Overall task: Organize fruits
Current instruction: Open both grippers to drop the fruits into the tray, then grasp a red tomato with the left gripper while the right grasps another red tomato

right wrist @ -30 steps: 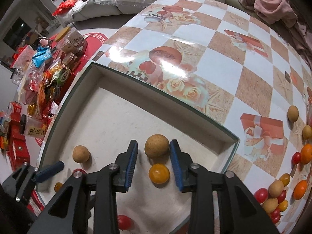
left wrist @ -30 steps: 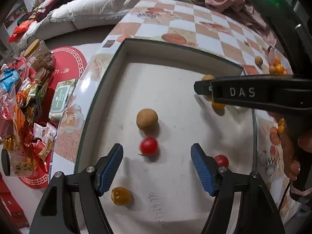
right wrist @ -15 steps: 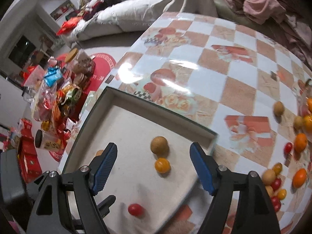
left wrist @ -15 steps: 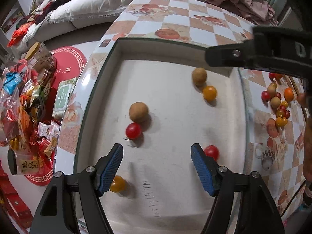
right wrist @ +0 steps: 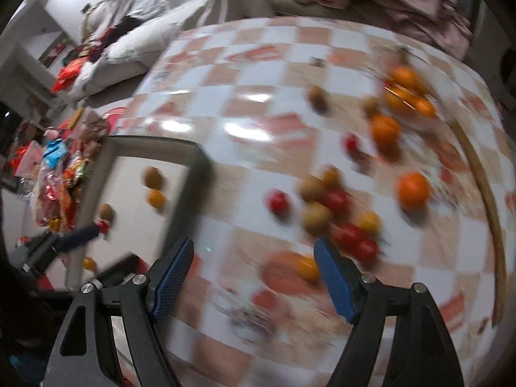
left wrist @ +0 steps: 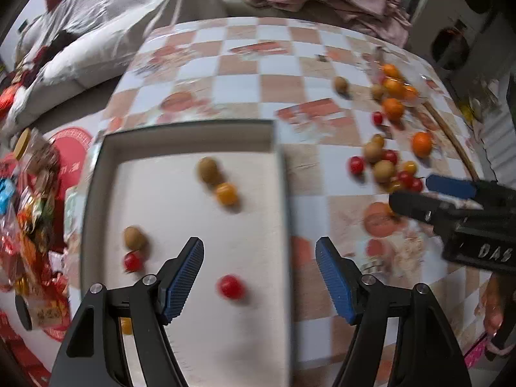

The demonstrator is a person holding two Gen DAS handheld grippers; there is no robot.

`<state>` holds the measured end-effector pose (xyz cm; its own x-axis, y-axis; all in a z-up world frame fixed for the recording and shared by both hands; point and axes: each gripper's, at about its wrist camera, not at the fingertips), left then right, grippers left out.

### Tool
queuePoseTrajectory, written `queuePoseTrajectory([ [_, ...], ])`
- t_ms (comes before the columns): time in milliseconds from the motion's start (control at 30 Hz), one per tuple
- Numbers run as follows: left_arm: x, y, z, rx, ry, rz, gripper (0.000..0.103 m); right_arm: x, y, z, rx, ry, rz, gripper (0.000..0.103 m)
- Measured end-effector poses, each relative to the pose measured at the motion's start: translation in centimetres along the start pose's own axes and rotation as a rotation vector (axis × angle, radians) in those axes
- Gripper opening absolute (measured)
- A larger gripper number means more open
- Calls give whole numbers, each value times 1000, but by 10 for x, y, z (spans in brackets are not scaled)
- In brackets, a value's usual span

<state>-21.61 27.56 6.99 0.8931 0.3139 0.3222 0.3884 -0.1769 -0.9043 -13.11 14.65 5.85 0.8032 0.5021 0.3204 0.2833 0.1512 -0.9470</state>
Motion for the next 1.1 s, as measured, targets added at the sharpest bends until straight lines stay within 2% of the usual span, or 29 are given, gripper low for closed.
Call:
queuePoseTrajectory([
  [233,12,27,-45,-42,45,30,73,-27,13,-58,-74,80,53,80],
  [500,18,74,-60,0,45,76,73,-47,32,-92,-128,56,84,80],
  [533,19,78,-60,6,44,80,72,-48,34,-94,-127,54,85,79],
  [667,23,93,-59,34,57,90,72,-49,38,-93,-132,4,52,63],
  [800,30,99,-56,28,50,71,72,-42,41,-84,-122,-61,9,60],
  [1000,46,105,-56,14,58,45,72,-28,44,-75,-103,-96,-27,59],
  [1100,55,109,-55,11,65,39,72,-20,47,-72,-96,-106,-42,54],
])
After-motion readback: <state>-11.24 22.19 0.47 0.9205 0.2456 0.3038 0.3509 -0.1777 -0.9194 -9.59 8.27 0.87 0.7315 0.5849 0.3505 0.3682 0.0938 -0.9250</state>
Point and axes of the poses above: each gripper's, at about its wrist camera, not at the fingertips, and y roughly the way its jaws point, z to its left, x to its top, and after that the axes turned 14 degrees about -x, right-handed
